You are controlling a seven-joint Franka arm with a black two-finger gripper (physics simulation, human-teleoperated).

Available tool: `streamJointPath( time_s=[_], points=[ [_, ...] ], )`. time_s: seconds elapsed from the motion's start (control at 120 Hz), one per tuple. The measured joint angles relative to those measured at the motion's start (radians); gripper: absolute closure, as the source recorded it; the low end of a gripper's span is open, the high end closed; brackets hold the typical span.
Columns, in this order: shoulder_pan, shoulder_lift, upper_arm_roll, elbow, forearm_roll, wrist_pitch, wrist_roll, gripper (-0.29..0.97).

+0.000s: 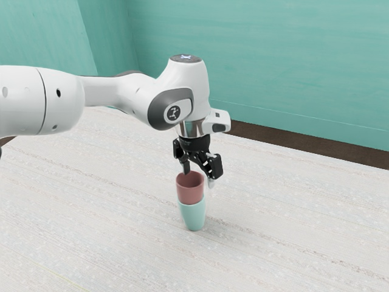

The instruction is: Place the left cup onto the right cup

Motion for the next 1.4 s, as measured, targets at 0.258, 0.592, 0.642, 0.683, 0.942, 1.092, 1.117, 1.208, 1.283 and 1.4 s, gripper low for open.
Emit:
streamJointPath(
  time_s=[0.258,0.592,0.642,0.683,0.942,1.092,1.117,1.208,1.283,1.4],
  points=[
    [0.013,-0.025,0.003,-0.001,0.001,-0.01,0.0,0.0],
    [0.074,-0.068,0.007,0.003,0.001,-0.063,0.002,0.0],
    [0.084,-0.073,0.008,0.003,0.001,-0.074,0.003,0.0],
    [0.095,-0.077,0.008,0.004,0.001,-0.082,0.003,0.0],
    [0.169,-0.088,0.011,0.024,0.002,-0.135,0.006,0.0],
    [0.226,-0.088,0.012,0.066,0.001,-0.191,0.007,0.0],
    [0.236,-0.088,0.012,0.075,-0.001,-0.202,0.007,0.0],
    [0.271,-0.087,0.012,0.099,-0.006,-0.239,0.007,0.0],
    [0.292,-0.088,0.012,0.118,-0.004,-0.268,0.008,0.0],
    [0.316,-0.087,0.013,0.154,0.0,-0.309,0.008,0.0]
  ],
)
